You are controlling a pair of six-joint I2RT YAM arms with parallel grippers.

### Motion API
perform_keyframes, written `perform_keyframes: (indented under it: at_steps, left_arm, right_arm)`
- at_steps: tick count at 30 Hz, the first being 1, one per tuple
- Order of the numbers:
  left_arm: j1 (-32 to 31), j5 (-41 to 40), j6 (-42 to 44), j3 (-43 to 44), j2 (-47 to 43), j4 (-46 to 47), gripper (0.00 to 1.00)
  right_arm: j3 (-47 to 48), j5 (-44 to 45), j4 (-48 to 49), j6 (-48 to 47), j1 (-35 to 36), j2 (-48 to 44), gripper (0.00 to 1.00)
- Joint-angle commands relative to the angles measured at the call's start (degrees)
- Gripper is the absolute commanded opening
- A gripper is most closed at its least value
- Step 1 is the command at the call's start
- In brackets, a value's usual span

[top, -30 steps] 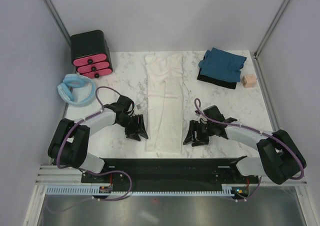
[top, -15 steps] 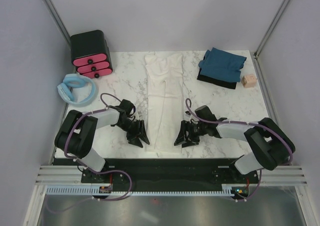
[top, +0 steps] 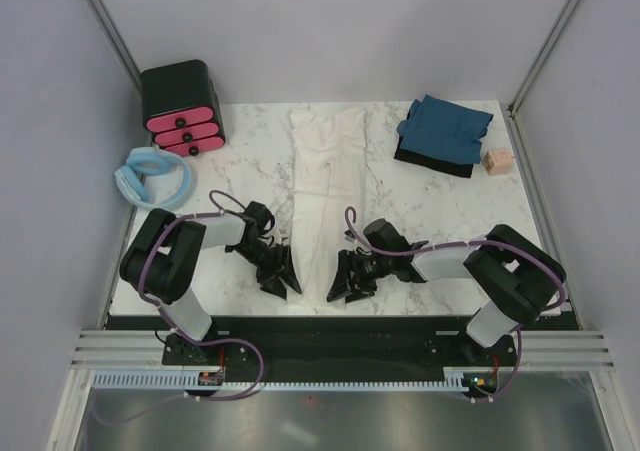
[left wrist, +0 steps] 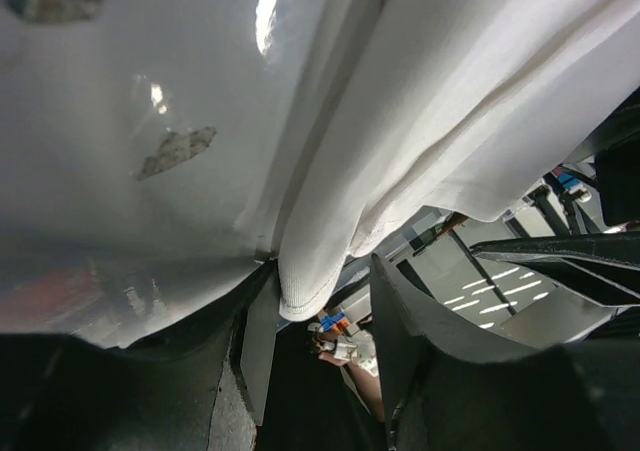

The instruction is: Fold and stack the t-shirts

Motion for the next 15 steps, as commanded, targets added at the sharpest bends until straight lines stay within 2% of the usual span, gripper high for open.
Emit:
perform_keyframes:
  at_steps: [1,4,7,8,9,10,11,15]
  left_arm:
    - [-0.7,-7.3,0.9,-0.5,1.3,2.0,0.49]
    - [-0.6,-7.0,1.0,-0.7,1.2,2.0,0.36]
    - [-0.7,-6.5,1.2,-0.7,1.3,2.0,0.27]
    - [-0.7,-6.3,1.3,-0.6,1.6,2.0,0.25]
    - [-0.8,-6.2,1.4,-0.5,1.7,2.0,0.16]
    - [-0.8,-5.7,1.6,-0.5,1.9,2.0,0.11]
    - [-0.8,-5.6,1.6,-0.4,2.1,2.0,0.05]
    - [-0.8,-4.9,1.9,-0.1,0.8,1.9,0.02]
  right_arm:
    - [-2.4,10.6,-5.4,-2.3,1.1,2.3,0.62]
    - [-2.3,11.5,-7.4,-3.0,1.1,1.4,0.58]
    - [-2.0,11.6,-8.0,-3.5,1.1,2.2,0.41]
    - [-2.0,11.7,-8.0,-3.6,1.1,2.3,0.38]
    - [-1.7,11.7,-8.0,-3.5,1.1,2.6,0.35]
    - [-1.6,11.7,-8.0,-3.5,1.1,2.6,0.25]
    - [-1.4,11.9,-8.6,-3.6,1.2,2.5,0.21]
    - [0.6,12.8,-12.2,-4.9,1.1,1.3,0.03]
